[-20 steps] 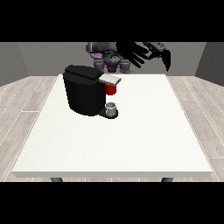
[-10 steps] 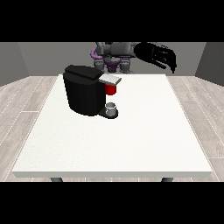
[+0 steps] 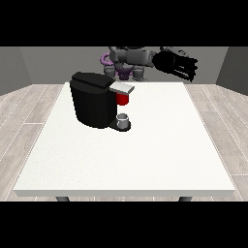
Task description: Insert the coffee pod into the coffee machine and close the lid
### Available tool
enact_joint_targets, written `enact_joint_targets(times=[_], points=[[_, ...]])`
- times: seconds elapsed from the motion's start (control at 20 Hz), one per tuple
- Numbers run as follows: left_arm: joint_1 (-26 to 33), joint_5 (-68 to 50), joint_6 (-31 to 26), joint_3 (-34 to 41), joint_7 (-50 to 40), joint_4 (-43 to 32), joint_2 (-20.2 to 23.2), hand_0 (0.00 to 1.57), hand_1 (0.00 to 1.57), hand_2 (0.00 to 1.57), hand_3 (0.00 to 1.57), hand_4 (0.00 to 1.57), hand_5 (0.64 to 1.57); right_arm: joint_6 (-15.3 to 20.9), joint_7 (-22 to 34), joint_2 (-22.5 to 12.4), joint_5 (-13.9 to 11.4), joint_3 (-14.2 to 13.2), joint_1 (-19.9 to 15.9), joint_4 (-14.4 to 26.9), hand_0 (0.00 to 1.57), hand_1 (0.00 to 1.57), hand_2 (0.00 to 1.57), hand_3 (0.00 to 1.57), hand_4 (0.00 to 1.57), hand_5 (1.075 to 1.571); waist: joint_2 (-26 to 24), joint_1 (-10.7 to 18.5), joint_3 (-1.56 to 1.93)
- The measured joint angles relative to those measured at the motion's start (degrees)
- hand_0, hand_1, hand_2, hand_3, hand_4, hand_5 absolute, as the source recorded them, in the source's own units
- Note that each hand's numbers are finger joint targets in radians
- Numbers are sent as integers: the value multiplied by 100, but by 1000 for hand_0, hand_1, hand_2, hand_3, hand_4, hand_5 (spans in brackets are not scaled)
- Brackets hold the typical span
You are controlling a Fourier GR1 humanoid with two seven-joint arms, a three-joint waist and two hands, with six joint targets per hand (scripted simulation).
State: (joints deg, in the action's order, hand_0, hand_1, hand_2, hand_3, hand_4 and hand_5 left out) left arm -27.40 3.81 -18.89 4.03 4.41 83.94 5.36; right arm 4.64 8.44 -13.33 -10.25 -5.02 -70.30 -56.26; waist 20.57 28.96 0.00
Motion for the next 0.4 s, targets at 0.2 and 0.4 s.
enact_joint_targets(times=[0.2,0.4], points=[[260,-57,8,72,88,-95,-13,0,0,0,0,248,1571,14,-360,462,9,229,242,-68,0,0,0,0,219,1571,-298,-287,-1],[677,-64,1,209,336,-299,69,0,0,0,0,266,1571,-7,-682,936,85,549,714,-236,0,0,0,0,259,1571,-672,-671,-2]])
